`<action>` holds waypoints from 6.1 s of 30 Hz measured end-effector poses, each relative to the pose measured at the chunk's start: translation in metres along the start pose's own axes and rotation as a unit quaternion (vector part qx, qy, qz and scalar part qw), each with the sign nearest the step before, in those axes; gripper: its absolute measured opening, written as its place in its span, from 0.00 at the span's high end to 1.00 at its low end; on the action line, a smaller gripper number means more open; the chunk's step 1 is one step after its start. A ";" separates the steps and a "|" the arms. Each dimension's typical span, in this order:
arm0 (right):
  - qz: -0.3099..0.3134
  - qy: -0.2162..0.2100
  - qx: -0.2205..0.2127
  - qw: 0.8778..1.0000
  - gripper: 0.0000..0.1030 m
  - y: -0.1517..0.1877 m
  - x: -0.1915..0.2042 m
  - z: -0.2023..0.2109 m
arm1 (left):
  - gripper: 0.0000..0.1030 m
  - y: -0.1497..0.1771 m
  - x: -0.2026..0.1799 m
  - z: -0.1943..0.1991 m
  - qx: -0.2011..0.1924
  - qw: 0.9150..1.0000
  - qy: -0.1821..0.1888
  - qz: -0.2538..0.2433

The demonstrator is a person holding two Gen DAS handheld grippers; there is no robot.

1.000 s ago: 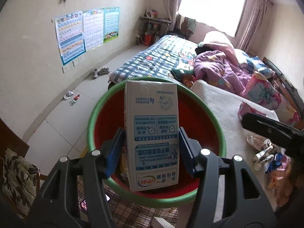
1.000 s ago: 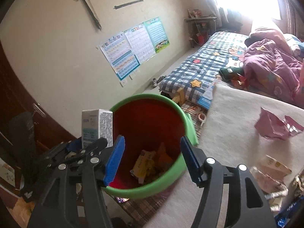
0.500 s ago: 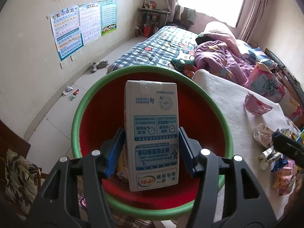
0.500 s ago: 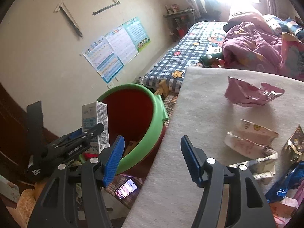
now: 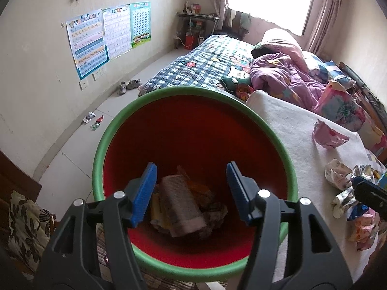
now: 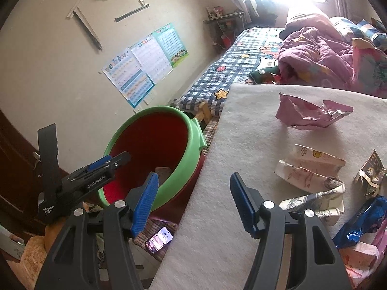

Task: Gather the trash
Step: 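Move both grippers from the bucket back over the wrapper-covered table, then grasp the pink snack bag with the right gripper while the left gripper grasps white paper cups, then lift the paper cups and pink bag and carry them toward the red bucket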

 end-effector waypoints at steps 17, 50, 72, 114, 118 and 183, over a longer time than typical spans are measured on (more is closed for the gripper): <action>0.023 0.009 -0.018 1.000 0.42 -0.001 -0.015 0.038 | 0.44 0.005 -0.052 0.051 -0.031 0.999 0.032 -0.008; -0.018 0.070 -0.022 0.997 0.40 0.049 -0.208 0.211 | 0.30 0.128 -0.268 0.129 0.054 0.991 0.120 -0.016; -0.110 -0.062 0.079 0.989 0.38 0.104 -0.217 0.173 | 0.22 0.118 -0.272 0.127 0.052 0.995 0.082 0.028; -0.132 -0.044 0.028 0.990 0.57 0.088 -0.243 0.216 | 0.40 0.079 -0.303 0.023 0.106 0.939 0.121 -0.304; -0.125 -0.035 0.026 0.991 0.55 0.087 -0.243 0.216 | 0.42 0.082 -0.302 0.030 0.104 0.946 0.127 -0.280; -0.072 -0.011 -0.024 0.997 0.93 0.046 -0.203 0.223 | 0.52 0.064 -0.227 0.118 0.008 0.996 0.083 -0.012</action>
Point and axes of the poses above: each gripper's, at about its wrist camera, not at the fingertips, and z roughly against the way its jaws point, x to its left, y to its underside, the point moved 6 cm from there along -z, roughly the way its jaws point, and after that the axes turned 13 degrees about -y, right-handed, at the moved point
